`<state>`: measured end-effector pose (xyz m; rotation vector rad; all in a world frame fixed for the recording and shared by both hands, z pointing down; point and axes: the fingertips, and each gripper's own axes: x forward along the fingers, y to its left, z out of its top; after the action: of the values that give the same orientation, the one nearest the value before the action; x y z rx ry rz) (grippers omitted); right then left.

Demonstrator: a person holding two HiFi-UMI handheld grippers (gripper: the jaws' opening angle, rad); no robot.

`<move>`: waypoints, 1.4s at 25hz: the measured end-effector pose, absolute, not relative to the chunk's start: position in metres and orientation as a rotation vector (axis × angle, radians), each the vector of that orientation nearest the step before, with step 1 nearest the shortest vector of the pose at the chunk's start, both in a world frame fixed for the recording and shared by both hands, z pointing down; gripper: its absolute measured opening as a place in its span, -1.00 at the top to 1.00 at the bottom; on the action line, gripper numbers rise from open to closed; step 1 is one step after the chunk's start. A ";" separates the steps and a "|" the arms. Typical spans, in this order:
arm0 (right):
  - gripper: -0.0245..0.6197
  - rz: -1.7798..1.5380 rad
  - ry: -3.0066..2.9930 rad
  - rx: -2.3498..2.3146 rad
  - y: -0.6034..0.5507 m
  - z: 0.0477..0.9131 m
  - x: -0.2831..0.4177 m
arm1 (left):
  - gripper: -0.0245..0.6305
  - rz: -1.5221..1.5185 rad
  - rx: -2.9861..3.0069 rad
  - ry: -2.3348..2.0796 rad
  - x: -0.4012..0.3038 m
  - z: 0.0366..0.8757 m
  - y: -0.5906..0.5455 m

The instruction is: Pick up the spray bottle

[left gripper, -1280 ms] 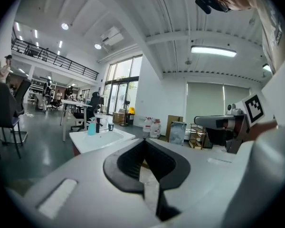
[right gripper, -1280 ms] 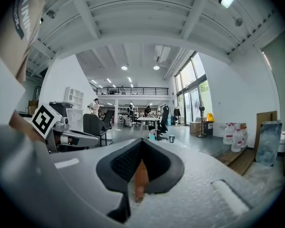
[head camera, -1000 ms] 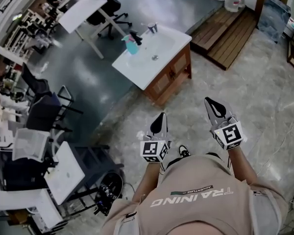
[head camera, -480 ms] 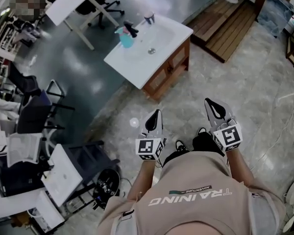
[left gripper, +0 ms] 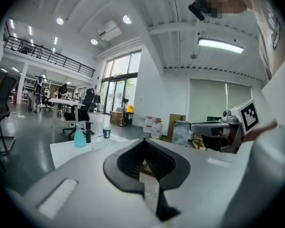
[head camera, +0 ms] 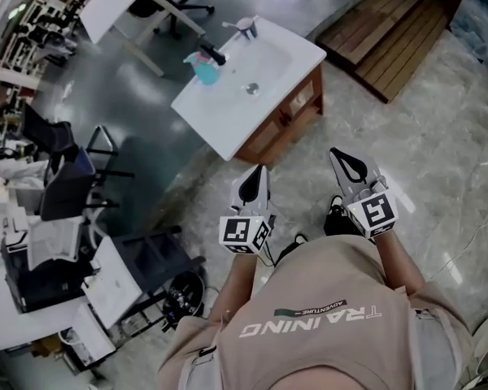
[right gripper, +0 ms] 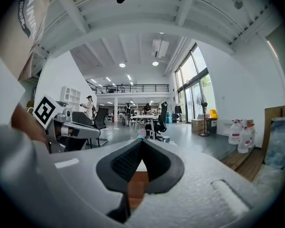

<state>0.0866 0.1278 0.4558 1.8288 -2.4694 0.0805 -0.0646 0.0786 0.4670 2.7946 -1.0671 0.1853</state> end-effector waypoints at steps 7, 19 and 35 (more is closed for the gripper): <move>0.92 0.092 -2.558 1.678 0.090 0.463 0.109 | 0.87 0.155 2.746 -1.178 -0.028 0.468 0.055; 0.92 0.172 -2.673 1.406 0.013 0.476 0.087 | 0.87 0.228 2.606 -1.335 -0.044 0.488 0.000; 0.92 0.104 -2.480 1.624 -0.135 0.459 0.116 | 0.87 0.157 2.741 -1.091 -0.017 0.479 -0.172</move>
<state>0.1155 -0.1350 0.4586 1.6240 -2.4805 0.1043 -0.0173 -0.1721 0.4795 2.7410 -1.0908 0.1567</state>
